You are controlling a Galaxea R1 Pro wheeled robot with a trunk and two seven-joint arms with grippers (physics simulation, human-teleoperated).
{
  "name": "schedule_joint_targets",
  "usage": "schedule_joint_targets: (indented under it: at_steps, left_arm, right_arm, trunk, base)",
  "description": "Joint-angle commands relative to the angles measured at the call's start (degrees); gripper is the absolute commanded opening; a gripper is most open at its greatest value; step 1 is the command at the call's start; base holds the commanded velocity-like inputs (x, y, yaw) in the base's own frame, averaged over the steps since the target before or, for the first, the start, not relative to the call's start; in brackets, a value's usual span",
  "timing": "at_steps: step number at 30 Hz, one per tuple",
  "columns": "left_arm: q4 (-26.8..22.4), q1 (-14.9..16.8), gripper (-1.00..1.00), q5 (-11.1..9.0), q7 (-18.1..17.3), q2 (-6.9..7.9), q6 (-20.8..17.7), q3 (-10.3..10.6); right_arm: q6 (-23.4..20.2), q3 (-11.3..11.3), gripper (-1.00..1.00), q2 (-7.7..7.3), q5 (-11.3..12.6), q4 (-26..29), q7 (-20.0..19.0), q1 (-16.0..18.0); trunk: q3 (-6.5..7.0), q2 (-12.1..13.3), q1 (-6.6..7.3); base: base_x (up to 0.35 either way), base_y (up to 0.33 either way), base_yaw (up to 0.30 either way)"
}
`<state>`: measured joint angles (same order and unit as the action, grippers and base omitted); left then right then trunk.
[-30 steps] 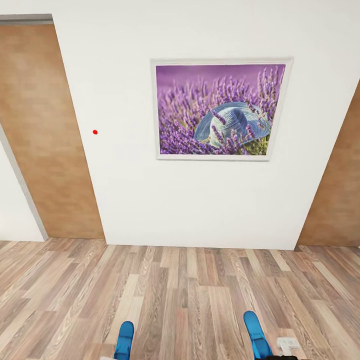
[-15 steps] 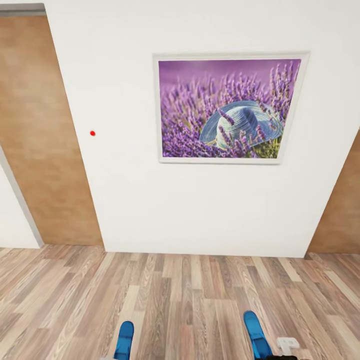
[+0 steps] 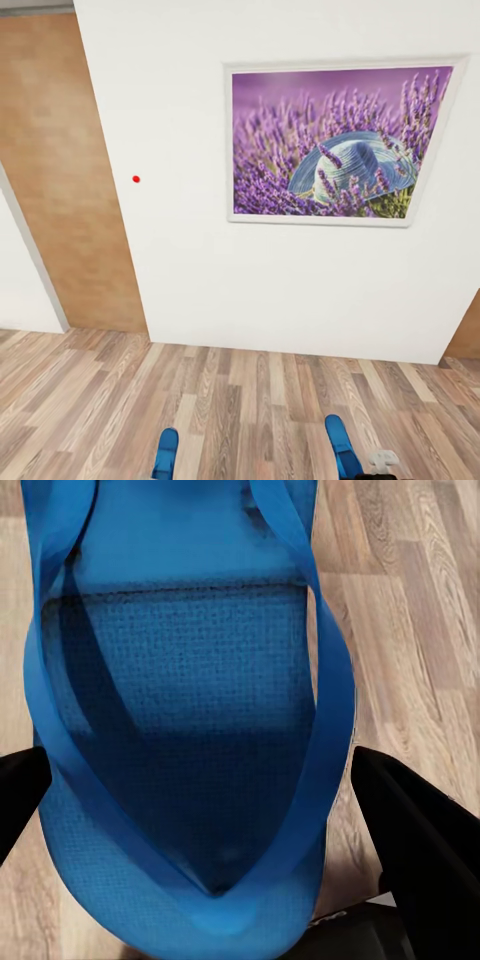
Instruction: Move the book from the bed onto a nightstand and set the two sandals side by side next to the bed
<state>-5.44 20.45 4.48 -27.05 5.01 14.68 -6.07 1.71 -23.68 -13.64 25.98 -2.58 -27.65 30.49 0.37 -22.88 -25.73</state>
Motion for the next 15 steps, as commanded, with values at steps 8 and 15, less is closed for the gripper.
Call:
schedule_joint_targets:
  at_steps: [8,15]
  left_arm:
    - [0.1,0.0,-1.00,0.4,-0.2,0.00,0.2,-0.5]
    - [0.1,0.0,-1.00,0.4,-0.2,0.00,0.2,-0.5]
  right_arm:
    - [0.1,-0.4,-1.00,0.02,0.7,-0.2,-0.3,0.1]
    - [0.1,-0.4,-1.00,0.02,0.7,-0.2,-0.3,0.1]
  trunk:
    - [-0.02,0.0,-0.05]
    - [-0.02,0.0,-0.05]
  base:
    - [0.322,0.050,0.012]
    - [0.326,0.003,0.000]
